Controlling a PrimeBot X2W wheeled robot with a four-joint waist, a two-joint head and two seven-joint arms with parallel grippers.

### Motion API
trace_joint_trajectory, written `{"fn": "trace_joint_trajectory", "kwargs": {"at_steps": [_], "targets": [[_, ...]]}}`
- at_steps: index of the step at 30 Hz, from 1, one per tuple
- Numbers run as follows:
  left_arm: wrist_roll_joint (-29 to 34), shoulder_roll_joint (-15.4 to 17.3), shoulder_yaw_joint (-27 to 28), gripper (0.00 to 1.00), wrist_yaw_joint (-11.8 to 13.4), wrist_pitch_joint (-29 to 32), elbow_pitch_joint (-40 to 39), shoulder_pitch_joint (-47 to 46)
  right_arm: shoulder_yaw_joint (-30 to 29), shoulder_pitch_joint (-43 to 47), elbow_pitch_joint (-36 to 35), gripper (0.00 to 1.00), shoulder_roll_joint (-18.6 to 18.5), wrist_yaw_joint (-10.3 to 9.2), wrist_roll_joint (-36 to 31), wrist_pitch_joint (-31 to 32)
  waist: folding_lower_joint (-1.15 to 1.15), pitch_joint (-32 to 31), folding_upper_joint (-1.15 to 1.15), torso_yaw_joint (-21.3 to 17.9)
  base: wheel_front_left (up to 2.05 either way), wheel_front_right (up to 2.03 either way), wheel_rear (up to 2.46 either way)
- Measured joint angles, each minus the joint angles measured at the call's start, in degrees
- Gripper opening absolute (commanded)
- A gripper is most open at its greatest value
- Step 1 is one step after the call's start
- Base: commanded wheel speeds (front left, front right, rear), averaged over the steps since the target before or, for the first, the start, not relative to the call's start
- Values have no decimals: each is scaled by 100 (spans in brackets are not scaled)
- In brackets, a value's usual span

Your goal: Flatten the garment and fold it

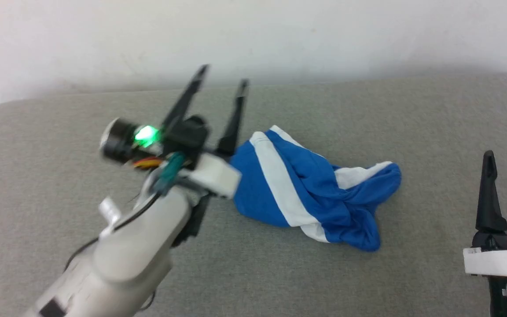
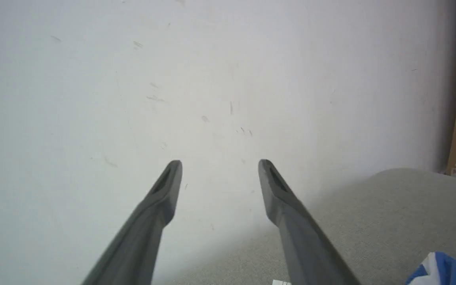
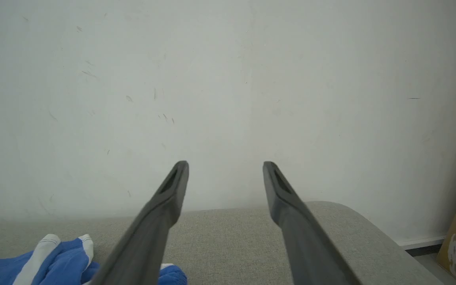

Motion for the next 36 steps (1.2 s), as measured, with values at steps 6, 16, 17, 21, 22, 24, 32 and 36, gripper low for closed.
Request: {"fn": "trace_joint_trajectory", "kwargs": {"at_steps": [6, 16, 17, 21, 22, 24, 32, 36], "targets": [[637, 309, 1405, 100, 720, 0, -1000, 1688, -76, 90, 1, 100, -1, 0, -13, 0, 0, -160, 0, 289, 0, 0, 0], [1385, -93, 2619, 100, 519, 0, -1518, 3817, -105, 233, 44, 100, 0, 0, -42, 0, 0, -310, 0, 493, 0, 0, 0], [1419, -155, 2697, 100, 426, 0, -1461, 3928, -110, 238, 49, 100, 0, 0, -42, 0, 0, -319, 0, 502, 0, 0, 0], [1586, -404, 3023, 100, 104, 0, -1268, 4138, -110, 299, 85, 100, 0, 0, -42, 0, 0, -355, 0, 518, 0, 0, 0], [1636, -465, 3095, 100, 24, 0, -1256, 4132, -111, 305, 93, 100, 0, 0, -42, 0, 0, -357, 0, 516, 0, 0, 0], [1736, -528, 3211, 100, -196, 0, -1258, 4042, -116, 305, 96, 100, 0, 0, -42, 0, 1, -347, 0, 518, 0, 0, 0], [1979, -279, 3230, 100, -1385, 0, -410, 2231, -69, 247, 101, 100, 1, 0, -41, 0, 2, -268, 0, 439, 0, 0, 0], [1947, -187, 3092, 100, -1883, 147, 172, 1407, -63, 189, 96, 100, 0, 0, -40, 0, 1, -232, 0, 350, 0, 0, 0]]}}
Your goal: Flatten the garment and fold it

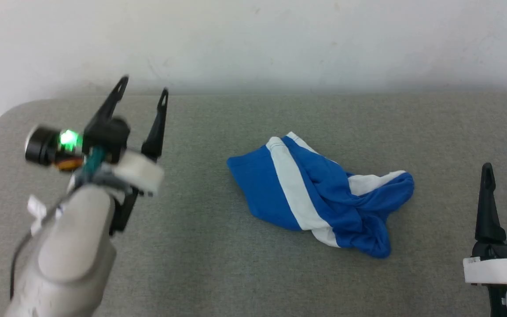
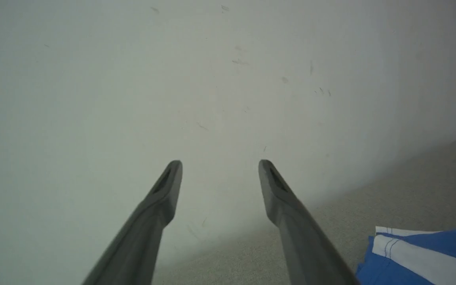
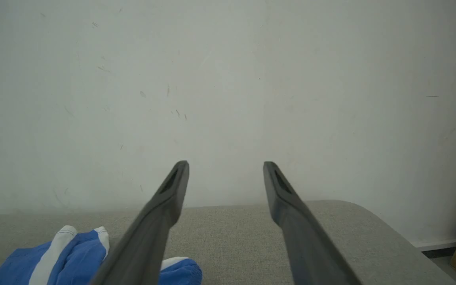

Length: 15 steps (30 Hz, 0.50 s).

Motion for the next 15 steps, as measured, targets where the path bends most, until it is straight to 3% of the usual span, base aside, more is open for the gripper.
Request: {"fn": "trace_joint_trajectory", "kwargs": {"at_steps": [4, 7, 11, 15], "targets": [[-154, 40, -287, 100, -716, 772, 711, -1001, -10, -5, 1, 100, -1, 0, 8, 0, 0, 86, 0, -131, 0, 0, 0], [-203, 19, -681, 100, -988, 1570, 1194, -1593, -5, -37, 1, 100, -1, 0, 11, 0, 1, 186, 0, -222, 0, 0, 0], [-522, -2, -1466, 100, -1061, 2476, 1679, -2180, 35, -192, -2, 100, -1, 0, 56, 0, 0, 338, 0, -367, 0, 0, 0], [-1669, -9, -2772, 100, -1063, 3565, 1784, -2516, 62, -293, 0, 100, -1, 0, 60, 0, 1, 509, 0, -517, 0, 0, 0]]}}
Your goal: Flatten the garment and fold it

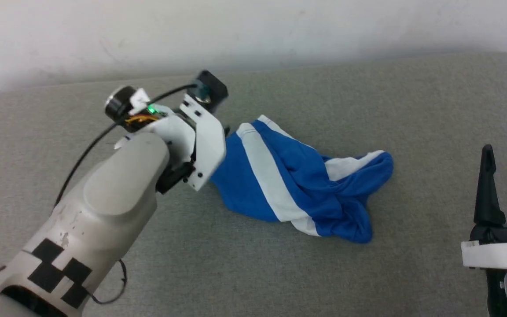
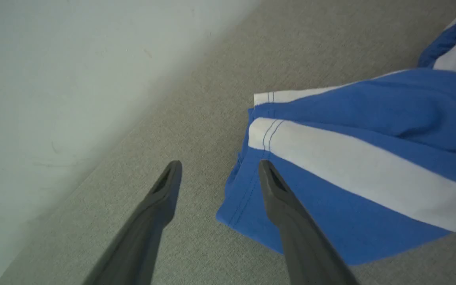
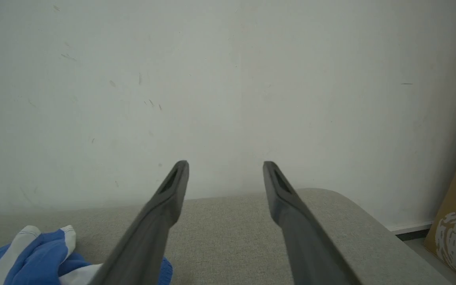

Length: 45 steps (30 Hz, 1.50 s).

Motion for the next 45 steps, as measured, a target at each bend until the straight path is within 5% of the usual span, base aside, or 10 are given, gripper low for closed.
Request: {"fn": "trace_joint_trajectory", "kwargs": {"at_steps": [10, 14, 15, 16, 22, 28, 36, 43, 44, 45], "targets": [[-1782, 735, -2420, 100, 0, 1527, -45, -723, 55, -309, 13, 100, 0, 0, 93, 0, -1, 466, 0, -392, 0, 0, 0], [-2065, 856, -2761, 100, 0, 1778, -124, -751, 62, -319, 53, 100, 0, 0, 97, 0, -1, 618, 0, -511, 0, 0, 0], [-2141, 892, -2764, 21, 1, 1820, -174, -756, 54, -320, 58, 100, 0, 0, 97, 0, -2, 646, 0, -529, 0, 0, 0], [-2203, 931, -2764, 0, 1, 1825, -236, -756, 40, -320, 65, 100, 0, 0, 97, 0, -2, 671, 0, -538, 0, 0, 0], [-2236, 1139, -2859, 0, 0, 1014, -619, -753, -21, -311, 85, 100, 1, 0, 65, -1, -1, 637, 0, -418, 0, 0, 0], [-2226, 1795, -2719, 0, 29, -154, -977, -732, -94, -215, 86, 100, 1, 0, -12, 0, -1, 427, 0, -119, 0, 0, 0], [-2755, 2795, -2480, 0, 1226, -871, -2171, 985, -102, -65, 123, 100, 0, 0, -12, 0, -2, 127, 0, 300, 0, 0, 0], [-3236, 2932, -2570, 0, 1809, -1070, -2669, 2240, -1, 13, 229, 100, 0, 0, -65, 0, -3, -72, 0, 528, 0, 0, 0], [-3254, 2916, -2568, 56, 1864, -1117, -2704, 2303, 21, 21, 231, 100, 0, 0, -96, 0, -2, -96, 0, 550, 0, 0, 0], [-3251, 2891, -2553, 100, 1942, -1213, -2728, 2341, 47, 24, 229, 100, 0, 0, -155, 0, -2, -120, 0, 574, 0, 0, 0]]}}
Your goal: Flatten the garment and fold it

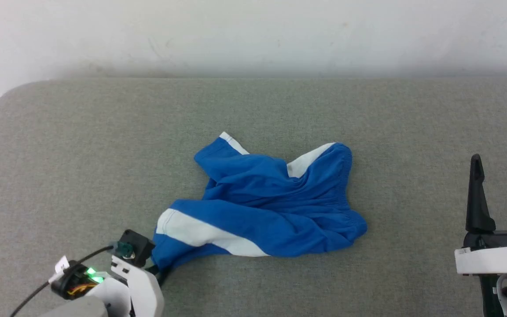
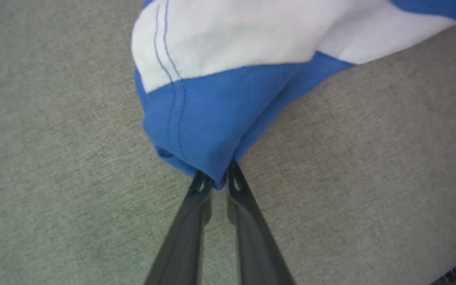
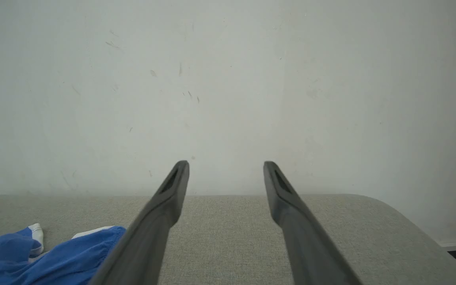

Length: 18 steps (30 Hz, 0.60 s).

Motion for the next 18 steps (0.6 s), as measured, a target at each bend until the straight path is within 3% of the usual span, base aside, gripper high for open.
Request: {"fn": "trace_joint_trajectory", "kwargs": {"at_steps": [5, 10, 13, 18], "targets": [[135, -177, 378, 100, 314, -1034, -87, 91, 42, -146, -158, 100, 1, 0, -366, 0, 0, -115, 0, 118, 0, 0, 0], [677, -338, 853, 100, 990, -2187, -137, 40, 407, -762, -327, 100, -77, 0, -889, -1, 0, -212, 0, 254, 0, 0, 0], [958, -511, 1149, 100, 1336, -2442, -171, 40, 925, -1160, -157, 100, -513, 0, -907, -2, 0, -251, 0, 330, 0, 0, 0], [1946, -979, 2198, 100, 2149, -2499, -688, 223, 2283, -1774, 884, 100, -1651, 1, -499, 52, 0, -296, 0, 449, 0, 0, 0]]}}
